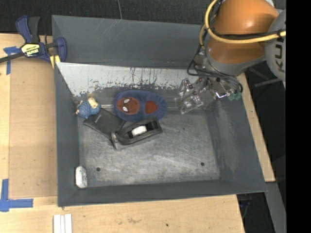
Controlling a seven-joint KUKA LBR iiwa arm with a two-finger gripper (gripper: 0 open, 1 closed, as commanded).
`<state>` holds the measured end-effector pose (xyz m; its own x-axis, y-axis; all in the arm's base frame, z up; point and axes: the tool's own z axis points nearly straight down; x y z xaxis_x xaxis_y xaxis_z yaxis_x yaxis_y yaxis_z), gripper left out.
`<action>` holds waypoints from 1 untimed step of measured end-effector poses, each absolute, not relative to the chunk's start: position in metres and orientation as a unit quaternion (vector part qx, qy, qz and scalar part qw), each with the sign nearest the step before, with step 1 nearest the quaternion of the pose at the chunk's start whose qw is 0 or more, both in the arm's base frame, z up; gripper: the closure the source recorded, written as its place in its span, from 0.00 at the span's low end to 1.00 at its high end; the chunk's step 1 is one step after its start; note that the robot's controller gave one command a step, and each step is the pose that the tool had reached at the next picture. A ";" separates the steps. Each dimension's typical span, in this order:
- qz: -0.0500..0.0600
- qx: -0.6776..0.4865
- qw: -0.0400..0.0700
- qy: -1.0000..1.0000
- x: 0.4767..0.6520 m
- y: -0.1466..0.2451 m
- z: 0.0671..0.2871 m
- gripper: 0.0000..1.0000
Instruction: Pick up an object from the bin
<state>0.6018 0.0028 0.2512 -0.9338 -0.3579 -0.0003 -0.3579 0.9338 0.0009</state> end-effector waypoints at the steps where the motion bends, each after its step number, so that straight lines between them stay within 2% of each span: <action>1: 0.000 -0.182 0.002 0.983 0.602 0.002 0.253 0.00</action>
Offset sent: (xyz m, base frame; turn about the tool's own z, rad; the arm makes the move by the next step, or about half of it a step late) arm 0.0000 0.0000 0.0000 0.0000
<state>0.6025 0.0025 0.2529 -0.9340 -0.3572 -0.0034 -0.3572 0.9340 -0.0005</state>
